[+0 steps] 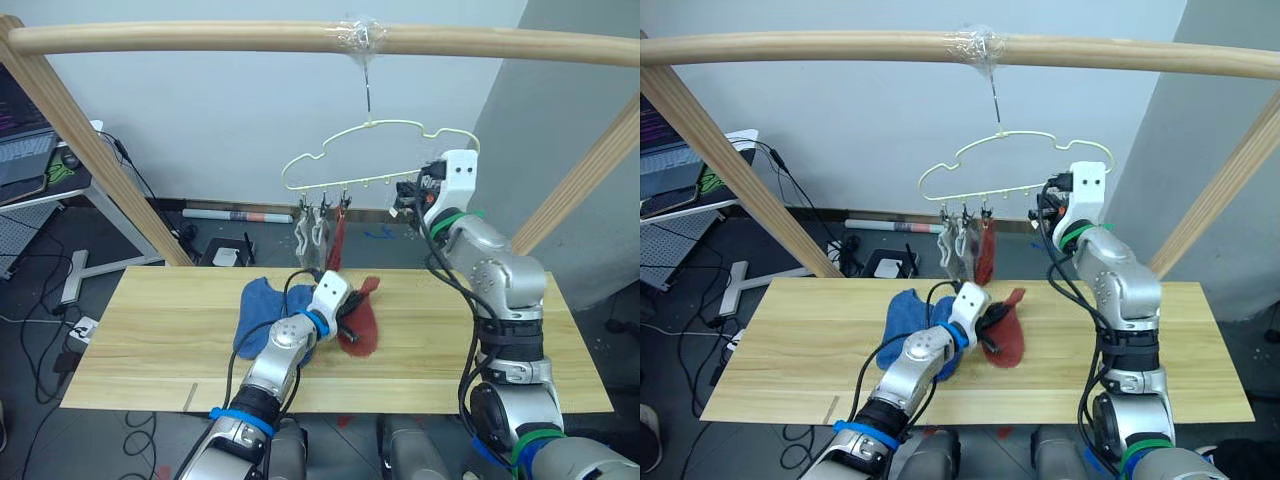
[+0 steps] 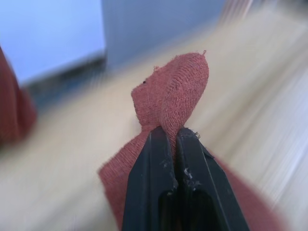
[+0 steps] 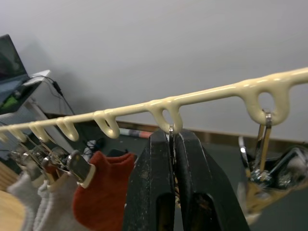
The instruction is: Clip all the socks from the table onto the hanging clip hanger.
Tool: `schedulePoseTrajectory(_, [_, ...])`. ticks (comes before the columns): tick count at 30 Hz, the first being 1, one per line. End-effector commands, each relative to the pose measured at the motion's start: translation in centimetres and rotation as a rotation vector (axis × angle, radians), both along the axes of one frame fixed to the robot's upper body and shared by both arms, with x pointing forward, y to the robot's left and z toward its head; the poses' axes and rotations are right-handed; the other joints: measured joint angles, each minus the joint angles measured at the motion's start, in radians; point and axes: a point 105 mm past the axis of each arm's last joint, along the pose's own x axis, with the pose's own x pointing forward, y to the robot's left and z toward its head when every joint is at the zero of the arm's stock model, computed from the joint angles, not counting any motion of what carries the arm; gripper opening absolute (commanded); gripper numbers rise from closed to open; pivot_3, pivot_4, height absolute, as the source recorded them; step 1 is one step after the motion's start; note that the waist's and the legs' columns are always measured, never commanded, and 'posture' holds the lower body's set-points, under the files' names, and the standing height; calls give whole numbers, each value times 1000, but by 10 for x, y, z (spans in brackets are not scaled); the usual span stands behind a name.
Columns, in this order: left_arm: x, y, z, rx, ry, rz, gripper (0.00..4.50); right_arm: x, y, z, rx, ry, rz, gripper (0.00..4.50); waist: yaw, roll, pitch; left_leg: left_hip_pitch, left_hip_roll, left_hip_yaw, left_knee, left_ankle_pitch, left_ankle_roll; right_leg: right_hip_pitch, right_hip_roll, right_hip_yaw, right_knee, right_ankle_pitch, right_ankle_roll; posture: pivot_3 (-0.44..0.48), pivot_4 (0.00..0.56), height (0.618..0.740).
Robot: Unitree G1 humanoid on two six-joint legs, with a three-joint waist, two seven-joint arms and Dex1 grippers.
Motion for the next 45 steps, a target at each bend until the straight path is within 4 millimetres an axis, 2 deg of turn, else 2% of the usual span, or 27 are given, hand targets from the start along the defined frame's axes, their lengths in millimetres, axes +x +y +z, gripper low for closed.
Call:
schedulePoseTrajectory(1, [-4, 1, 46, -102, -117, -42, 13, -3, -19, -2, 109, 115, -25, 0, -1, 0, 0, 0, 0, 0, 0, 0, 0, 0, 0, 0, 0, 0, 0, -8, 181, 740])
schedulePoseTrajectory(3, [-3, 7, 78, -153, -193, -36, 13, -6, -22, 0, 192, 189, -14, 0, 1, 0, 0, -1, 0, 0, 0, 0, 0, 0, 0, 0, 0, 0, 0, -5, 175, 740])
schedulePoseTrajectory(4, [-2, 10, 87, -152, -224, -31, 13, -8, -22, 1, 227, 222, -11, 0, 2, 0, 0, 0, 0, 0, 0, 0, 0, 0, 0, 0, 0, 0, -1, -5, 175, 740])
schedulePoseTrajectory(6, [0, 11, 94, -110, -277, -20, 13, -11, -21, 1, 261, 269, -6, 0, 2, 1, -1, 0, 0, -1, 0, 0, 0, 0, 0, -1, 0, 0, -1, 1, 172, 740])
schedulePoseTrajectory(15, [-4, 1, 92, -52, -329, -58, 13, -15, -17, 5, 333, 314, -21, 0, 2, 2, -1, -1, 0, 0, 0, 0, 0, 0, 0, -1, -1, 1, -1, 0, 166, 740])
schedulePoseTrajectory(24, [-10, -1, 86, -26, -338, -91, 13, -15, -18, 9, 351, 317, -47, 0, 1, 2, -1, -1, 0, 0, 0, 0, 0, 0, 0, -1, -1, 0, -1, -13, 169, 740])
schedulePoseTrajectory(38, [7, -1, 92, -16, -374, -31, 13, -20, -12, 7, 347, 335, -33, 0, 0, 2, -1, -1, 0, 0, 0, 0, 0, 0, 0, 0, 0, 0, -1, -18, 184, 740])
schedulePoseTrajectory(45, [13, -5, 104, -31, -421, -16, 13, -22, -8, 5, 348, 345, -23, 0, -1, 2, -1, -1, 0, -1, 0, 0, 0, 0, 0, -1, 0, 0, 0, -19, 189, 740])
